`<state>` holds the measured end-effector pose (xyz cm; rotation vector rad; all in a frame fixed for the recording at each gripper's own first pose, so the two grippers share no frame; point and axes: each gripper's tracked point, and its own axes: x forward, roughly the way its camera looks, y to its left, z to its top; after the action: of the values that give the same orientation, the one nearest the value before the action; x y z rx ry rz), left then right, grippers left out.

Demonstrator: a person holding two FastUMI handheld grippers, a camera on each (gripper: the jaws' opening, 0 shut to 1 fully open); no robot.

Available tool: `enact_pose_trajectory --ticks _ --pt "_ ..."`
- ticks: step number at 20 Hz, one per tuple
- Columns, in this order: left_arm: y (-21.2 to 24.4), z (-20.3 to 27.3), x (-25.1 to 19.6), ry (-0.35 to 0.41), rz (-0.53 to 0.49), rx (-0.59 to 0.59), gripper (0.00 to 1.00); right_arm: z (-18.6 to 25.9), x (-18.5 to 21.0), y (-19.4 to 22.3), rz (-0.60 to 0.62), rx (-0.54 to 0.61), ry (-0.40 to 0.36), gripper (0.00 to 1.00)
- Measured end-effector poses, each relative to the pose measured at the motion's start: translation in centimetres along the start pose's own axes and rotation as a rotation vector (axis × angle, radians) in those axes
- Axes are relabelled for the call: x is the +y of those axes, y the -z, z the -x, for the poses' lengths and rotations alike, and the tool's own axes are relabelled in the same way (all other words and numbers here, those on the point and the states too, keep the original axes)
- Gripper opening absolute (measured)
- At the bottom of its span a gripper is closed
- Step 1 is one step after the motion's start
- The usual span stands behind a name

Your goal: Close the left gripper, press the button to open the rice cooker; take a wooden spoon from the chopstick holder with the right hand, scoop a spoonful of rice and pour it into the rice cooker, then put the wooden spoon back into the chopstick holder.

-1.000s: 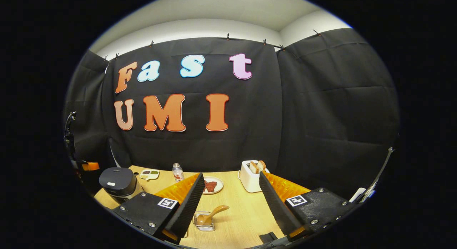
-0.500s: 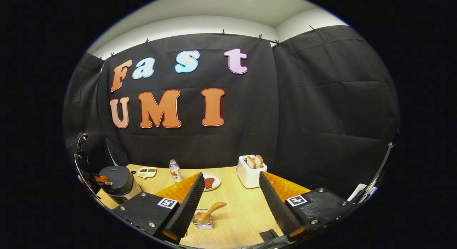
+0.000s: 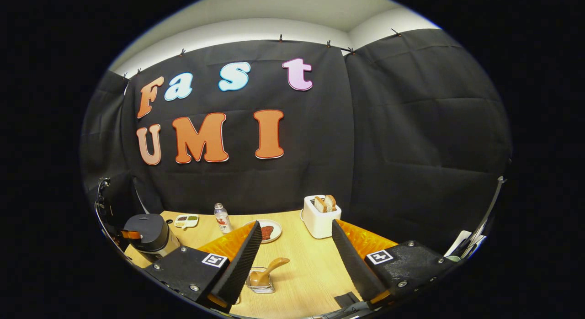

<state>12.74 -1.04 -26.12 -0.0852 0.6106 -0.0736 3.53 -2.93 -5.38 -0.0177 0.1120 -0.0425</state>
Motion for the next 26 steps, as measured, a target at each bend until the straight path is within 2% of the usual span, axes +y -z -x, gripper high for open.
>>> enact_pose_trajectory --ticks 1,7,12,13,14,16,19,20,26 --pt "0.0 -0.2 0.0 0.0 -0.014 0.005 0.05 -0.1 0.1 0.2 0.003 0.007 -0.003 0.95" --pt "0.3 0.0 0.1 0.016 0.015 0.032 0.05 0.3 0.7 0.6 0.005 0.013 -0.023 0.95" --pt "-0.9 0.7 0.4 -0.05 0.01 -0.053 0.05 0.9 0.3 -0.1 -0.016 -0.006 -0.029 0.95" --pt "-1.8 1.5 0.1 -0.055 0.024 -0.08 0.02 1.1 0.2 -0.4 -0.02 -0.016 -0.027 0.95" --pt "-3.4 2.7 0.0 -0.057 0.043 -0.119 0.05 1.2 -0.2 -0.6 -0.021 -0.025 -0.023 0.95" --pt "-8.3 5.2 0.2 -0.059 0.072 -0.236 0.05 1.3 -0.7 -0.6 -0.023 -0.034 -0.016 0.95" --pt "-14.1 10.1 0.5 -0.079 0.047 -0.395 0.02 1.1 -1.2 -0.1 -0.045 -0.033 -0.02 0.95" --pt "-15.1 11.9 0.3 -0.078 0.039 -0.431 0.05 1.1 -1.3 0.1 -0.056 -0.034 -0.021 0.95" --pt "-17.6 18.4 -1.1 -0.102 -0.025 -0.574 0.04 -0.2 -1.4 1.8 -0.106 -0.009 -0.041 0.95"
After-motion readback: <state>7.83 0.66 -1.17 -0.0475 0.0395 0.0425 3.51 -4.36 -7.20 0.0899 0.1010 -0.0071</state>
